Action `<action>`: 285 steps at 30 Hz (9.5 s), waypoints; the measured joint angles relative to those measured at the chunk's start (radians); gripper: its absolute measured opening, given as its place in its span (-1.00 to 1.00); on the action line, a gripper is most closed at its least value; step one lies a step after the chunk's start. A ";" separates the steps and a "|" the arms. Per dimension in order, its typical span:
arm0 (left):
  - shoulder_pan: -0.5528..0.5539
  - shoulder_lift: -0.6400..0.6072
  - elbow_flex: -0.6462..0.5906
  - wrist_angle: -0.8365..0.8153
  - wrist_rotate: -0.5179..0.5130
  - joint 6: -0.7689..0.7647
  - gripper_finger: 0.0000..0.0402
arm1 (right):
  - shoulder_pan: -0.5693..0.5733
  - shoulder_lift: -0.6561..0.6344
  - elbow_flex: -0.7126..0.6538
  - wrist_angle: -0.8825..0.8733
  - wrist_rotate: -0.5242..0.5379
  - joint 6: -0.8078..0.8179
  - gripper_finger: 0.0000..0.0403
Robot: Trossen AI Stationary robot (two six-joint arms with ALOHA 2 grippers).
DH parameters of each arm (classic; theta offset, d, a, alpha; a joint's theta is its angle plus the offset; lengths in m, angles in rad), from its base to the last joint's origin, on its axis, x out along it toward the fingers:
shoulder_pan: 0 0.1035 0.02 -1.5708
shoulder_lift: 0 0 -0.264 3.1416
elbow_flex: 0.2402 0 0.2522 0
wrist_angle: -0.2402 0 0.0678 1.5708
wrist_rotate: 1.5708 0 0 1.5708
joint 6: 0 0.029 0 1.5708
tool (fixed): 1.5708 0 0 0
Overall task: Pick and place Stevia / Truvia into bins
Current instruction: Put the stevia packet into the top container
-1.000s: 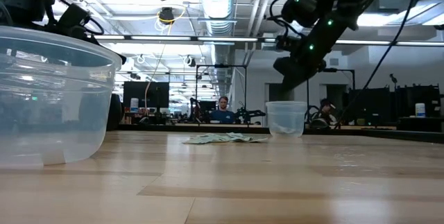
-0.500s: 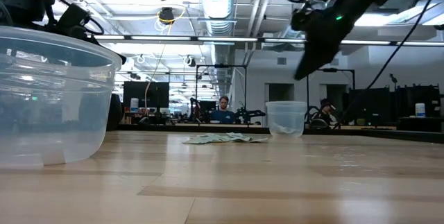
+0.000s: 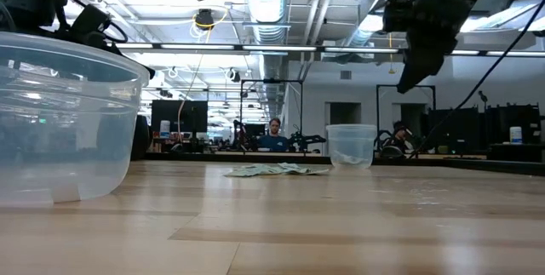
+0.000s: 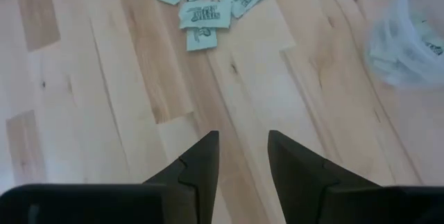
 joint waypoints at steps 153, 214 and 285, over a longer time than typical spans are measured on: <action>0.000 0.000 0.000 0.000 0.000 0.000 -0.19 | 0.226 0.581 0.183 -0.150 0.210 -0.135 -0.42; 0.000 0.000 0.000 0.000 0.000 0.000 -0.19 | 0.227 0.515 0.370 -0.108 0.209 -0.211 -0.42; 0.000 0.000 0.000 0.000 0.001 0.000 -0.19 | 0.240 0.773 0.258 0.091 0.233 -0.202 -0.43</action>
